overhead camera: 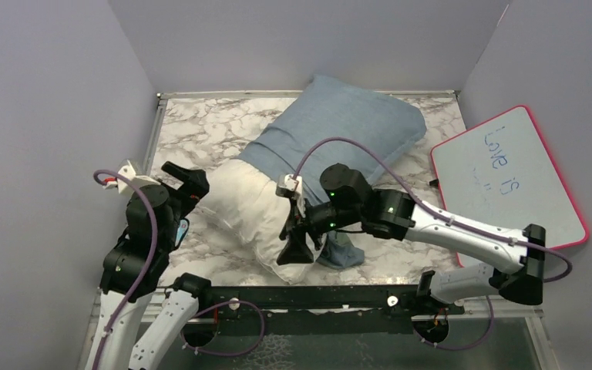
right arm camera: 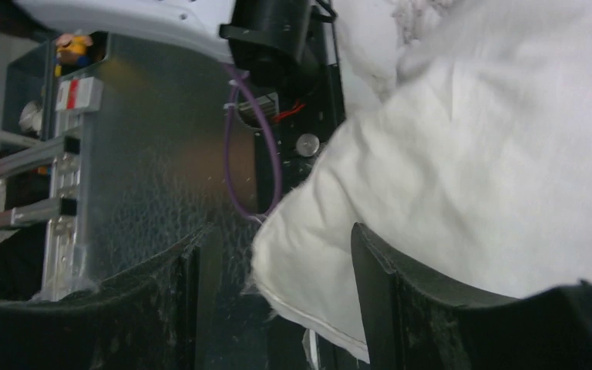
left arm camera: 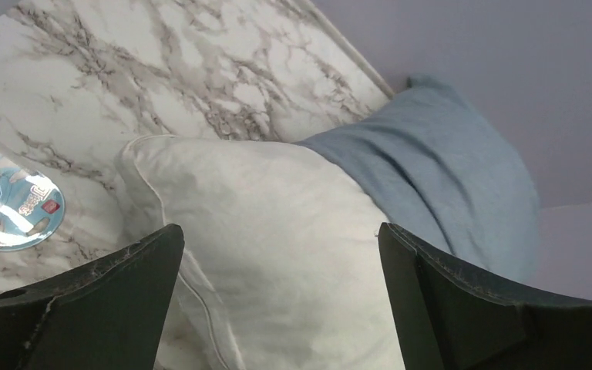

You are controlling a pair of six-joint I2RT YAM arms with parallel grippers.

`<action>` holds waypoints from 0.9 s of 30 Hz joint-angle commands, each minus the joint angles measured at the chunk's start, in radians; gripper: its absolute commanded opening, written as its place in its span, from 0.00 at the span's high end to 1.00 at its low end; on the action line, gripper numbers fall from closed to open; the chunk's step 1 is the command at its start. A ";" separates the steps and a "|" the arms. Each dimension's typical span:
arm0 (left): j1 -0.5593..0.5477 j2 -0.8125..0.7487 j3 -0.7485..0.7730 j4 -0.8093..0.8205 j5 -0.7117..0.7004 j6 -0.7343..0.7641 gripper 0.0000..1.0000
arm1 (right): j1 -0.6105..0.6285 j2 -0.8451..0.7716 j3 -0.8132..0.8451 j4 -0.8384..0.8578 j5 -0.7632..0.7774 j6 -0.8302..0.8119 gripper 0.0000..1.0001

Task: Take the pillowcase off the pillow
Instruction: Remove the pillow from the pillowcase.

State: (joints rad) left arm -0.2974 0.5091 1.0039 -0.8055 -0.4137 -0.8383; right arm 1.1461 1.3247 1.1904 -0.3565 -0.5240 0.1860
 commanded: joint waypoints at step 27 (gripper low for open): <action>-0.006 0.026 -0.537 0.434 0.639 -0.219 0.43 | -0.157 0.175 0.257 -0.210 0.751 0.007 0.95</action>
State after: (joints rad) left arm -0.3008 0.4774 0.4366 -0.4976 0.1265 -1.1030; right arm 0.9882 1.5669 1.4750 -0.5961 0.2012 0.1707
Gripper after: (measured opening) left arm 0.731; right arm 0.086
